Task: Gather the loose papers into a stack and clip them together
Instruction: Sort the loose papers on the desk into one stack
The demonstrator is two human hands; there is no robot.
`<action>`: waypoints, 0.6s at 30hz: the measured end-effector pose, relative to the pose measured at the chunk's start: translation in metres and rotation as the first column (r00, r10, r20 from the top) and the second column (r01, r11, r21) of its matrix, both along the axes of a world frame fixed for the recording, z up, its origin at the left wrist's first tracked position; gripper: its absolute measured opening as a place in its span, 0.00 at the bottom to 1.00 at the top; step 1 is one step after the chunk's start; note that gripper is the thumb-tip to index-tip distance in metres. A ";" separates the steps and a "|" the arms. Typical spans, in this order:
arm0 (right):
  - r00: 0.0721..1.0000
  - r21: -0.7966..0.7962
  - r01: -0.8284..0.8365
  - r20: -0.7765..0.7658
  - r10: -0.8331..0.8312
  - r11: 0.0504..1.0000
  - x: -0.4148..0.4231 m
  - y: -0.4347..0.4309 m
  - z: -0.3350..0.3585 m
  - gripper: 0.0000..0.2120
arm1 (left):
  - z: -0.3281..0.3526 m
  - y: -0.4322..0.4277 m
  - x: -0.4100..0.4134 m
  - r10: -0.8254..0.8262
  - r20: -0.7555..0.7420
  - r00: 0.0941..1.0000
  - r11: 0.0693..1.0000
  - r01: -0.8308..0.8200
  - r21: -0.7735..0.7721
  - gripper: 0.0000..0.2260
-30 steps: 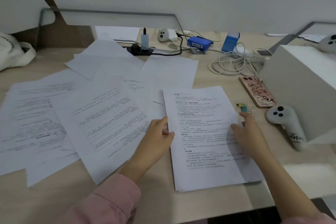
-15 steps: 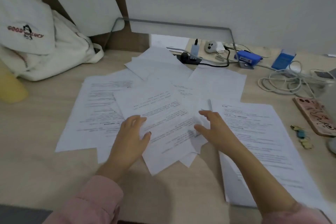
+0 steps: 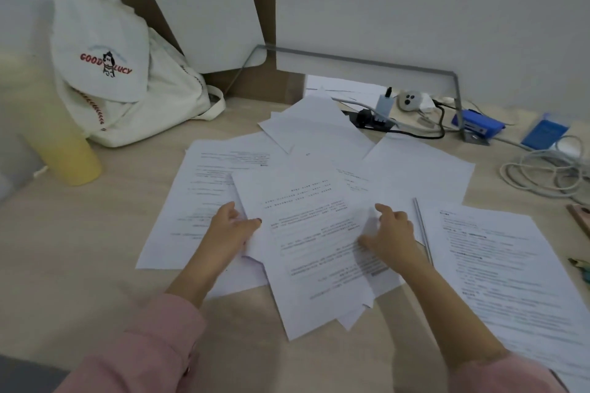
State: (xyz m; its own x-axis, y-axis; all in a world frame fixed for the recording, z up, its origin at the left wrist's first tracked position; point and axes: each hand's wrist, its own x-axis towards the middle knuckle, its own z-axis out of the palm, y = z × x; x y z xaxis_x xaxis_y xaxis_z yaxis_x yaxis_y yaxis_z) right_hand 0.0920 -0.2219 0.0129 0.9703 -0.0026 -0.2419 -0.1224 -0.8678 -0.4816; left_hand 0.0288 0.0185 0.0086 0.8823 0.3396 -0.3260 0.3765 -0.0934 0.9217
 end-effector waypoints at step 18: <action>0.936 0.710 0.338 -0.323 -0.141 0.618 0.004 -0.003 0.010 0.03 | -0.006 0.011 -0.019 0.125 0.026 0.992 0.992 -0.125 0.000 0.12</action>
